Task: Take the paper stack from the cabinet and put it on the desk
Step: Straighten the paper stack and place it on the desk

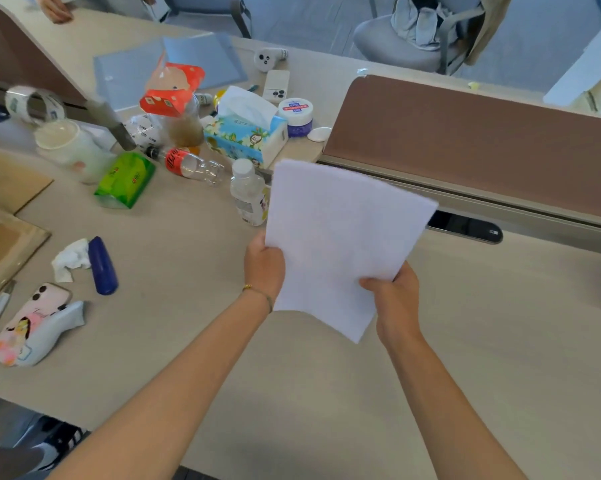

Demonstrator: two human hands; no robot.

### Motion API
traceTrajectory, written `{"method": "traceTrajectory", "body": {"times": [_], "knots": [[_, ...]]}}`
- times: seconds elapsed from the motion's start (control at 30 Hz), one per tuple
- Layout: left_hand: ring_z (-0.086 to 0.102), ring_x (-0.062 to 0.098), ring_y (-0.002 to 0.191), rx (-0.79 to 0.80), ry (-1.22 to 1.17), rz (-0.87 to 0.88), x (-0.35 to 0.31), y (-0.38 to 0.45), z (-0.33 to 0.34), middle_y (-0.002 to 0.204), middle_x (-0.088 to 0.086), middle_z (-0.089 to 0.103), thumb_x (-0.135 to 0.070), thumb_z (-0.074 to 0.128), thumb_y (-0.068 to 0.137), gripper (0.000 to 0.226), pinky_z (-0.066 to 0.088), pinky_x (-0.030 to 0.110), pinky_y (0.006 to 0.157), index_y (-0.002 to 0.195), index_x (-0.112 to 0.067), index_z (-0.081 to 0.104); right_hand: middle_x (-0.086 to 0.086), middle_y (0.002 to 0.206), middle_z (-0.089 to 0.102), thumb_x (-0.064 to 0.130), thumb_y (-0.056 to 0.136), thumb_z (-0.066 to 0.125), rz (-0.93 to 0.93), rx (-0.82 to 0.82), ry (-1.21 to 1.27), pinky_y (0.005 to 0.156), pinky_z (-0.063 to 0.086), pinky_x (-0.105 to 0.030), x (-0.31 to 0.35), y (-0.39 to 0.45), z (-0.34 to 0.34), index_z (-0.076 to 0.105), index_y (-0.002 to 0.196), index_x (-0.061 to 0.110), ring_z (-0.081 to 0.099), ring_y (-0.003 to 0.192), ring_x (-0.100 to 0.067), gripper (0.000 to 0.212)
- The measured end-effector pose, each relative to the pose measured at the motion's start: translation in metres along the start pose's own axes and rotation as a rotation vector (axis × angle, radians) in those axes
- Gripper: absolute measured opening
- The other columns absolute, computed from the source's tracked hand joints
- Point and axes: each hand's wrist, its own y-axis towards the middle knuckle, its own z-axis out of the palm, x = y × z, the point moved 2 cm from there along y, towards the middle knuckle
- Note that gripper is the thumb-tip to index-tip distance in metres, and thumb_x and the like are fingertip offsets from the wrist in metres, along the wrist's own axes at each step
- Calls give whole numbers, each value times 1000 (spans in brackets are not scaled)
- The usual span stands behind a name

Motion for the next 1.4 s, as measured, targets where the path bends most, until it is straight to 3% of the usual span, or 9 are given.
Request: {"method": "traceTrajectory", "body": {"times": [0.23, 0.33, 0.63, 0.77, 0.9, 1.0, 1.13, 1.27, 1.4], "knots": [[41, 20, 73, -4, 266, -177, 32, 39, 15, 82, 2, 47, 3, 35, 90, 18, 33, 28, 60, 97, -9, 46, -9, 95, 70, -16, 78, 60, 182, -133, -80, 64, 51, -29, -33, 39, 11, 63, 109, 10, 64, 75, -22, 41], [55, 31, 96, -13, 348, -197, 50, 49, 16, 105, 15, 56, 1, 36, 92, 31, 37, 28, 78, 119, -2, 51, -5, 93, 67, -15, 80, 58, 228, -123, -161, 57, 47, -25, -49, 55, 20, 64, 109, 7, 59, 69, -15, 38], [59, 37, 119, -39, 492, -167, 57, 78, 12, 123, 15, 61, 1, 40, 91, 38, 45, 32, 85, 125, -9, 54, 0, 83, 62, -10, 79, 59, 267, -62, -165, 56, 44, -26, -53, 77, 40, 63, 105, 2, 60, 76, -25, 29], [49, 30, 131, -72, 383, -184, 54, 72, 8, 134, 5, 51, -7, 39, 93, 55, 40, 32, 99, 147, -16, 41, 5, 120, 54, -5, 89, 55, 312, -49, -112, 86, 44, -32, -47, 65, 35, 31, 159, 18, 55, 109, -22, 77], [39, 29, 144, -58, 338, -177, 59, 58, 11, 158, 8, 37, -19, 39, 101, 61, 31, 36, 113, 159, -21, 22, 6, 158, 45, -2, 92, 55, 339, -7, -136, 99, 38, -30, -51, 54, 37, 2, 166, 30, 51, 125, -20, 96], [39, 29, 144, -63, 350, -171, 65, 58, 14, 158, 7, 39, -24, 37, 103, 59, 32, 36, 112, 160, -24, 21, 8, 165, 36, -1, 91, 56, 330, 11, -166, 104, 36, -29, -53, 55, 40, 4, 166, 31, 44, 145, -22, 96], [42, 33, 140, -61, 440, -154, 74, 61, 16, 149, 13, 48, -30, 36, 101, 58, 36, 42, 111, 158, -26, 24, 11, 155, 49, -3, 87, 54, 283, 39, -203, 109, 44, -36, -52, 61, 39, 14, 164, 29, 51, 137, -22, 93], [40, 31, 141, -34, 497, -123, 74, 58, 17, 144, 10, 52, -31, 35, 101, 57, 36, 46, 113, 157, -26, 26, 23, 103, 60, -9, 85, 51, 232, 61, -211, 72, 46, -25, -50, 64, 35, 46, 140, 25, 59, 103, -18, 65], [38, 31, 143, -21, 493, -139, 65, 54, 11, 152, 10, 45, -32, 36, 101, 58, 33, 45, 116, 158, -25, 25, 7, 150, 54, -3, 85, 57, 224, 126, -245, 89, 45, -28, -46, 57, 33, 44, 152, 27, 54, 132, -18, 75]]}}
